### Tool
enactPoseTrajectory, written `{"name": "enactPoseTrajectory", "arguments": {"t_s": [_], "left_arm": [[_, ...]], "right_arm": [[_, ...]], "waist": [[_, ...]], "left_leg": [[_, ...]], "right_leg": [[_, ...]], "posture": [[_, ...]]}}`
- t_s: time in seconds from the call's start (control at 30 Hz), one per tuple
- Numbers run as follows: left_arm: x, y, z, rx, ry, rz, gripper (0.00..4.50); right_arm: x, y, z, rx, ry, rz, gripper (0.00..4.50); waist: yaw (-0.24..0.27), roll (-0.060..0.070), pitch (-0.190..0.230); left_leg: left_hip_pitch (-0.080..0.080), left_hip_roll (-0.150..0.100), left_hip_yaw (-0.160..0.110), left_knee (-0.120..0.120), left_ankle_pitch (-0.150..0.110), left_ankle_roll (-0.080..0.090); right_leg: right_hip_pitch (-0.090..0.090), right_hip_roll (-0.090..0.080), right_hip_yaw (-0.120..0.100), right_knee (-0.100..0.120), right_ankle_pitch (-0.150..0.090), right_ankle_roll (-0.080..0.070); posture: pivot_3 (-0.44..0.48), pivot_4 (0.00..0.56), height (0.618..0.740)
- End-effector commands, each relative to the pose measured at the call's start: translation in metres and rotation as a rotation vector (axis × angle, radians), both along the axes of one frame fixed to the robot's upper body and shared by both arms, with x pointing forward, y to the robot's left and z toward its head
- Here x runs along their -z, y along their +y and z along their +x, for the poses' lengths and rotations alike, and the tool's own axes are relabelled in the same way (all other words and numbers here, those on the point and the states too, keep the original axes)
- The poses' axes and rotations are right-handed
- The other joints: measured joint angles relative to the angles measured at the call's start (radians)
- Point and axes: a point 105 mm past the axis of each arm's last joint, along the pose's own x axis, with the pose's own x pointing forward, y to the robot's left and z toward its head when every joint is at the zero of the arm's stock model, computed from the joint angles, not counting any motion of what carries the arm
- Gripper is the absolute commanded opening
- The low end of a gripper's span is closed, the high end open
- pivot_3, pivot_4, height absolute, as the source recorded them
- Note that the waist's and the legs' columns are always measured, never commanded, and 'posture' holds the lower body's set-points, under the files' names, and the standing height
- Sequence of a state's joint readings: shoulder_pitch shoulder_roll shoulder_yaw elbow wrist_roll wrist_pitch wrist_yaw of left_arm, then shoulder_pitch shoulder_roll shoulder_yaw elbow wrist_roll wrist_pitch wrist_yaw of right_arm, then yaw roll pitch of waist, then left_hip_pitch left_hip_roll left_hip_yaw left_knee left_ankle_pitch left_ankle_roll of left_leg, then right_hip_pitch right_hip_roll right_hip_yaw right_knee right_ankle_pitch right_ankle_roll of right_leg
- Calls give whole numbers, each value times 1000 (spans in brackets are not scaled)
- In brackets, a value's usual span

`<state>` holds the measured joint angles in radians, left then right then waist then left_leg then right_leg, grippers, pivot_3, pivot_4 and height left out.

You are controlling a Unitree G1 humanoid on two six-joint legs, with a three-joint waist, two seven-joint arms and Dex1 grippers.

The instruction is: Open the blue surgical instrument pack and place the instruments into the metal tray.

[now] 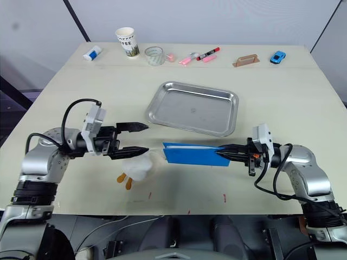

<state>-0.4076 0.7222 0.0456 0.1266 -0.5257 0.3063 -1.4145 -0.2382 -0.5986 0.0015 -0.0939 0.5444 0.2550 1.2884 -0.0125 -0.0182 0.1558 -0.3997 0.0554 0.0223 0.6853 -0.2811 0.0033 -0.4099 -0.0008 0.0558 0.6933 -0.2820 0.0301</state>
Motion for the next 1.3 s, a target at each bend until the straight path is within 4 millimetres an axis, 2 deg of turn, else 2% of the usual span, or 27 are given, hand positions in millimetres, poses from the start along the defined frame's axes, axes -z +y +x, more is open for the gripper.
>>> {"name": "enactPoseTrajectory", "arguments": {"t_s": [0.03, 0.33, 0.43, 0.47, 0.6, 0.7, 1.13, 1.27, 1.3], "left_arm": [[4, -9, 4, 39, -43, 26, 4479], [15, -25, 14, 101, -64, 36, 4479], [13, -27, 15, 110, -56, 8, 3833], [12, -27, 15, 111, -55, 1, 3254], [6, -26, 17, 106, -59, -25, 1729], [6, -23, 16, 108, -57, -23, 76], [8, -23, 5, 159, -31, -18, 31], [7, -19, 2, 170, 27, -23, 31], [7, -18, 2, 167, 30, -19, 272]], "right_arm": [[-7, 2, -1, -15, -47, 16, 0], [-7, 4, -1, -20, -48, 19, 0], [-6, 3, -2, -19, -46, 19, 0], [-5, 3, -2, -19, -45, 19, 0], [-4, 2, -2, -18, -44, 18, 0], [-4, 1, -2, -15, -43, 17, 0], [-3, 1, 1, -19, -48, 11, 0], [-2, 0, 2, -12, -50, 9, 0], [-2, 0, 2, -11, -50, 9, 0]], "waist": [[1, 0, 0], [0, 0, 0], [0, 0, 0], [0, 0, 0], [0, 0, 0], [0, 0, 0], [0, 0, 0], [0, 0, 0], [0, 0, 0]], "left_leg": [[0, 0, 0, 0, 0, 0], [0, 0, 0, 0, 0, 0], [0, 0, 0, 0, 0, 0], [0, 0, 0, 0, 0, 0], [0, 0, 0, 0, 0, 0], [0, 0, 0, 0, 0, 0], [0, 0, 0, 0, 0, 0], [0, 0, 0, 0, 0, 0], [0, 0, 0, 0, 0, 0]], "right_leg": [[0, 0, 0, 0, 0, 0], [0, 0, 0, 0, 0, 0], [0, 0, 0, 0, 0, 0], [0, 0, 0, 0, 0, 0], [0, 0, 0, 0, 0, 0], [0, 0, 0, 0, 0, 0], [0, 0, 0, 0, 0, 0], [0, 0, 0, 0, 0, 0], [0, 0, 0, 0, 0, 0]], "posture": [[0, 150, 725], [0, 150, 725], [0, 150, 725], [0, 150, 725], [0, 150, 725], [0, 150, 725], [0, 150, 725], [0, 150, 725], [0, 150, 725]]}}
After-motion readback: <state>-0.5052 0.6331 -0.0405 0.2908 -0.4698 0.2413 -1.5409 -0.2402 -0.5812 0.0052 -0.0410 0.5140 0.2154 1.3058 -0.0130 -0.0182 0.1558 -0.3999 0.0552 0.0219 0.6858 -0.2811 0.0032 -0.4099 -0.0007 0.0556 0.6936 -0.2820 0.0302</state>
